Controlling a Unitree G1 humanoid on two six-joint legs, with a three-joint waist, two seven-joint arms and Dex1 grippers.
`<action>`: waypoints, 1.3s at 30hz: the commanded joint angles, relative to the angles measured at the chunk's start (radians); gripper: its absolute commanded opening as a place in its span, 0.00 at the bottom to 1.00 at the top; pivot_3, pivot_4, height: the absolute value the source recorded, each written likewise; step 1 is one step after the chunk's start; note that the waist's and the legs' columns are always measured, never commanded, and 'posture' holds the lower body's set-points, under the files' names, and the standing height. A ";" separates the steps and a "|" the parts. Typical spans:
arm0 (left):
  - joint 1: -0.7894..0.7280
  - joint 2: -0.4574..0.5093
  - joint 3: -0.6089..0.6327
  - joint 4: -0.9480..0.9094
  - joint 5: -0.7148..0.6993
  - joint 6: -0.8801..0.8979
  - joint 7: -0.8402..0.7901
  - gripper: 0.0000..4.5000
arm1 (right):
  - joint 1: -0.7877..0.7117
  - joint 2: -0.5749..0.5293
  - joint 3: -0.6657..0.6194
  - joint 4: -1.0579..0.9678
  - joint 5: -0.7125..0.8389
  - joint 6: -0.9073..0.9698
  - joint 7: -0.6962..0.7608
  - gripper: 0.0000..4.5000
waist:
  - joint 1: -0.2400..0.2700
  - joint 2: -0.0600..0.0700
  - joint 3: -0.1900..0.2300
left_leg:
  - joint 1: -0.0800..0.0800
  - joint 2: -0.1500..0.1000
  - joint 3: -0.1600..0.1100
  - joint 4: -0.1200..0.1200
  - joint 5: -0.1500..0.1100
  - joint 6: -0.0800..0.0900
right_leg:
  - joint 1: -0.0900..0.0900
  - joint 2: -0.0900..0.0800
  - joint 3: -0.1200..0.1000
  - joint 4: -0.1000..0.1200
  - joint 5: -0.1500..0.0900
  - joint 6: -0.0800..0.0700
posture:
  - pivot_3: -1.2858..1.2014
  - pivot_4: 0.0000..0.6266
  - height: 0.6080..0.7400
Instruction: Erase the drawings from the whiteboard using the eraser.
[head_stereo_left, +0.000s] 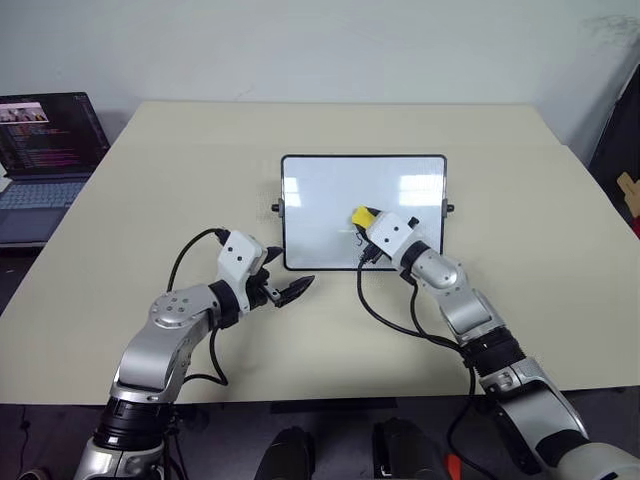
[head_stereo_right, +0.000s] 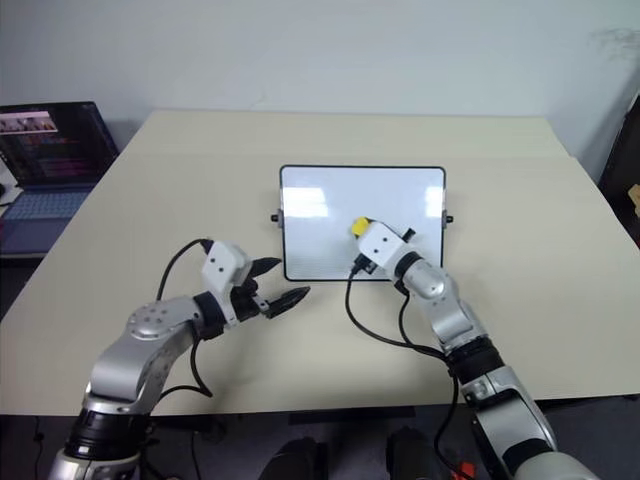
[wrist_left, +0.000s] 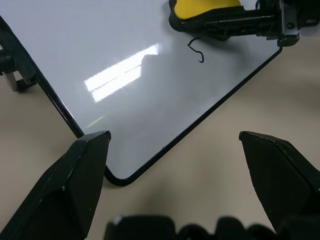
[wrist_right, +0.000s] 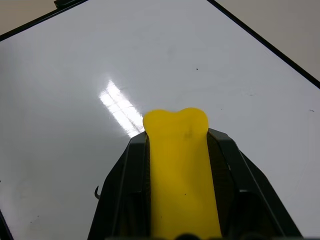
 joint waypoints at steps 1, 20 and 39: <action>0.004 0.006 0.015 -0.003 -0.001 -0.034 -0.008 1.00 | 0.061 -0.022 0.042 0.042 -0.027 0.048 0.056 0.27 | 0.000 0.000 0.000 | 0.002 0.000 0.000 0.000 0.000 0.001 | 0.002 0.000 0.000 0.000 0.000 0.000 | 0.52 0.24 1.00; 0.000 -0.003 0.009 -0.010 -0.009 -0.036 0.004 1.00 | 0.007 0.007 -0.060 -0.033 -0.028 -0.051 -0.133 0.27 | -0.002 0.000 0.001 | 0.024 0.000 0.004 0.000 0.000 0.003 | 0.018 0.001 0.001 0.009 0.000 0.000 | 0.52 0.24 1.00; -0.015 -0.017 0.015 -0.032 -0.019 -0.004 0.007 1.00 | 0.083 -0.045 0.059 -0.013 -0.117 0.023 -0.004 0.27 | -0.003 -0.001 0.000 | 0.016 0.000 0.006 0.002 0.002 0.004 | 0.009 0.001 0.001 0.011 0.000 -0.001 | 0.52 0.24 1.00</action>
